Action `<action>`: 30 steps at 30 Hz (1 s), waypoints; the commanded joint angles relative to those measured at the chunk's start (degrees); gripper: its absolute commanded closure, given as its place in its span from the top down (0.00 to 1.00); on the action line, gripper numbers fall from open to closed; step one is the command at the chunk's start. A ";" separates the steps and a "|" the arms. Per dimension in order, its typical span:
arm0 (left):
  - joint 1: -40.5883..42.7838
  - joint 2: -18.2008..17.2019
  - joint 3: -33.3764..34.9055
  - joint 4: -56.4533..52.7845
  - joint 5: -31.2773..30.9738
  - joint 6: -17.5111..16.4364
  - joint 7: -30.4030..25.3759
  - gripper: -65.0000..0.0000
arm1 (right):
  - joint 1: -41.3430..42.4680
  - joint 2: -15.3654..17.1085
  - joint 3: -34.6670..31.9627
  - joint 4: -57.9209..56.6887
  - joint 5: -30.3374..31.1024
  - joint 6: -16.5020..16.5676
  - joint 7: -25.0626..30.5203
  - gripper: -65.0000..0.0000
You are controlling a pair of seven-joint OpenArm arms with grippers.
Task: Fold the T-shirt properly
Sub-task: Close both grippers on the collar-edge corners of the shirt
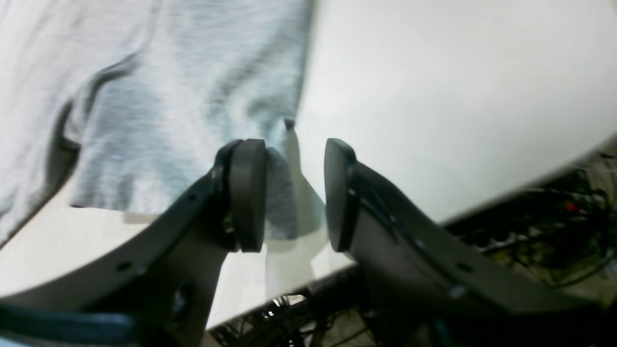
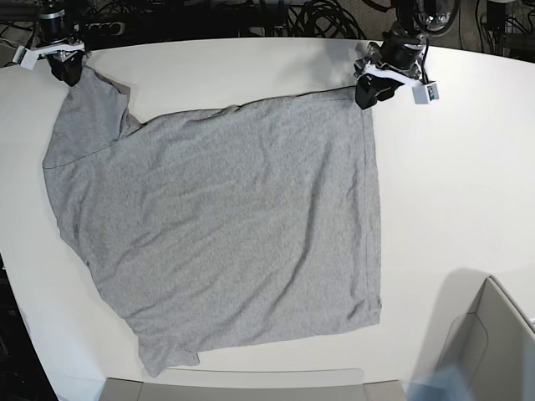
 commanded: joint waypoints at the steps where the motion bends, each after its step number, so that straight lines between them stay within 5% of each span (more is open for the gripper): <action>1: 0.31 -0.24 0.06 0.65 -0.38 -0.48 2.18 0.48 | -1.17 0.27 -0.13 -0.54 2.70 -2.91 -5.26 0.33; 7: -4.79 0.12 -0.03 -1.19 -0.47 -4.96 11.41 0.48 | -1.35 0.18 -0.21 -0.72 2.70 -2.91 -5.26 0.33; 11: -7.07 0.12 0.06 -5.76 -0.47 -5.67 12.29 0.47 | -1.35 0.18 -0.57 -0.89 2.70 -2.91 -5.26 0.33; 15: -7.86 0.12 0.06 -7.35 -0.47 -5.67 12.91 0.28 | -1.43 0.27 -0.65 -0.89 2.70 -2.91 -5.26 0.32; 20: -7.69 -0.15 0.06 -7.43 -0.47 -5.58 12.91 0.00 | -1.43 0.36 -0.65 -0.89 2.70 -2.91 -5.35 0.10; 22: -7.60 -0.15 -0.38 -7.43 -0.47 -5.58 13.61 0.00 | -1.43 0.27 -0.65 -0.89 2.70 -2.91 -5.35 0.01; 30: -7.69 -0.32 -0.56 -7.43 -0.12 -5.58 15.28 0.00 | -1.17 0.62 -0.13 -0.89 2.70 -2.56 -10.62 0.00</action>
